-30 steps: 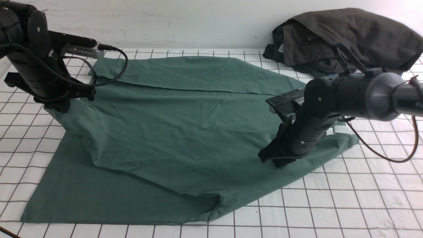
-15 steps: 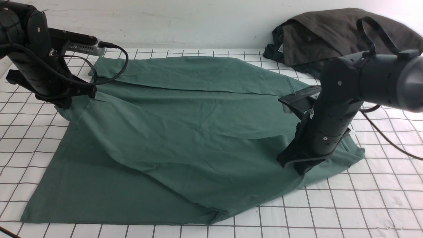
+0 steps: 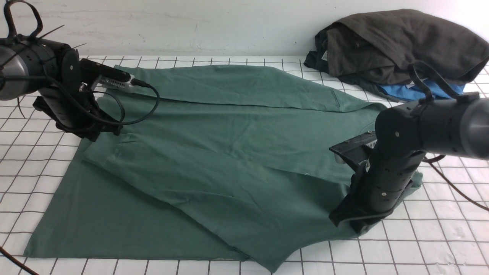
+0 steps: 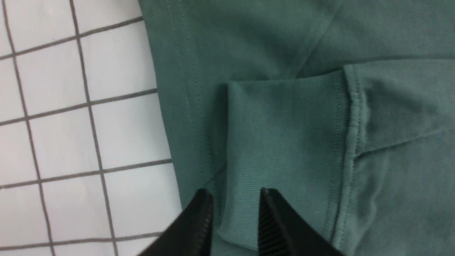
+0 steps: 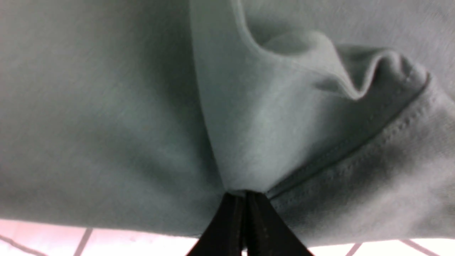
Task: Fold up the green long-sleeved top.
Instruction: Use the left arm to drag and place the cuff at the centered position on the left edge of the fabric, then use the left arm to clamp the cuff farthest from it
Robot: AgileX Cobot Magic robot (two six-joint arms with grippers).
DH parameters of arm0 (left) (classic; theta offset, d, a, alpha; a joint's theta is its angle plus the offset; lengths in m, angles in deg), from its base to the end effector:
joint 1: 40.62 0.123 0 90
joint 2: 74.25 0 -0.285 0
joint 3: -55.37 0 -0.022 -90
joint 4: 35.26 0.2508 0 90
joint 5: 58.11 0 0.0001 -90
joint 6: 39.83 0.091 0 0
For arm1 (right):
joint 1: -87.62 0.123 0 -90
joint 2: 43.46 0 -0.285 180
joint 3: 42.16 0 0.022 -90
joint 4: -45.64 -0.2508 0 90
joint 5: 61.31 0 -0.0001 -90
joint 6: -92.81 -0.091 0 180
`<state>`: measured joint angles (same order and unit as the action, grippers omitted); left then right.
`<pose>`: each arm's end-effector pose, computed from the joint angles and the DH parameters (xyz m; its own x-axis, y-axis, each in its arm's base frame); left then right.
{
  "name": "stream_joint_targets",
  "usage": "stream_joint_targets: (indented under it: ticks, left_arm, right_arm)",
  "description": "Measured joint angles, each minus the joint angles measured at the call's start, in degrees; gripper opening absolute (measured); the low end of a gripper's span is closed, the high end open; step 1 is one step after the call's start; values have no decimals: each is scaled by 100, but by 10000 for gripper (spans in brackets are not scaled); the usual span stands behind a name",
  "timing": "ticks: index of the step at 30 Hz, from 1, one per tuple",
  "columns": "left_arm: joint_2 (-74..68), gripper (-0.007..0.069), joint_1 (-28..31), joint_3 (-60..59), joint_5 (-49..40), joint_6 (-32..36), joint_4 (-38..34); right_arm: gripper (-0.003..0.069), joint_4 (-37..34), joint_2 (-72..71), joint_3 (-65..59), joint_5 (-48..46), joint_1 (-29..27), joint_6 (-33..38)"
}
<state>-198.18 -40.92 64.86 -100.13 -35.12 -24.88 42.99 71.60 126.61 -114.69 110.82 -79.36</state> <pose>0.4332 0.0087 0.1932 -0.9014 0.2189 -0.3735 0.1542 0.9685 0.1954 0.3078 0.1356 0.1595 -0.8708 -0.4916 -0.0103 -0.4916 0.8701 0.0362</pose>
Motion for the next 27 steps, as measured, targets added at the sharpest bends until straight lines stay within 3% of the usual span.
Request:
stream_joint_targets:
  ticks: [6, 11, 17, 18, 20, 23, 27]
  left_arm:
    - [55, 421, 0, 219, -104, -212, 78]
    - [-45, 425, 0, 1070, -563, -262, -265]
    - [-918, 348, 6, 2686, -1218, -67, -943]
    - [-1291, 353, 32, 3289, -1349, -63, -1159]
    - [-1809, 390, 115, 3951, -1480, -85, -1478]
    - [-2386, 454, 249, 4787, -1537, -293, -1760]
    - [-2863, 517, 367, 5488, -1510, -697, -1823]
  right_arm:
    - [-3, 6, -101, 0, 133, 0, -109]
    - [34, -42, -268, 78, 237, 4, -133]
    - [205, -312, -346, 351, 294, 4, -171]
    - [274, -574, -346, 394, 296, 18, -152]
    - [335, -881, -346, 400, 342, 119, 4]
    - [367, -1191, -346, 400, 450, 423, 295]
    - [344, -1305, -346, 400, 657, 824, 645]
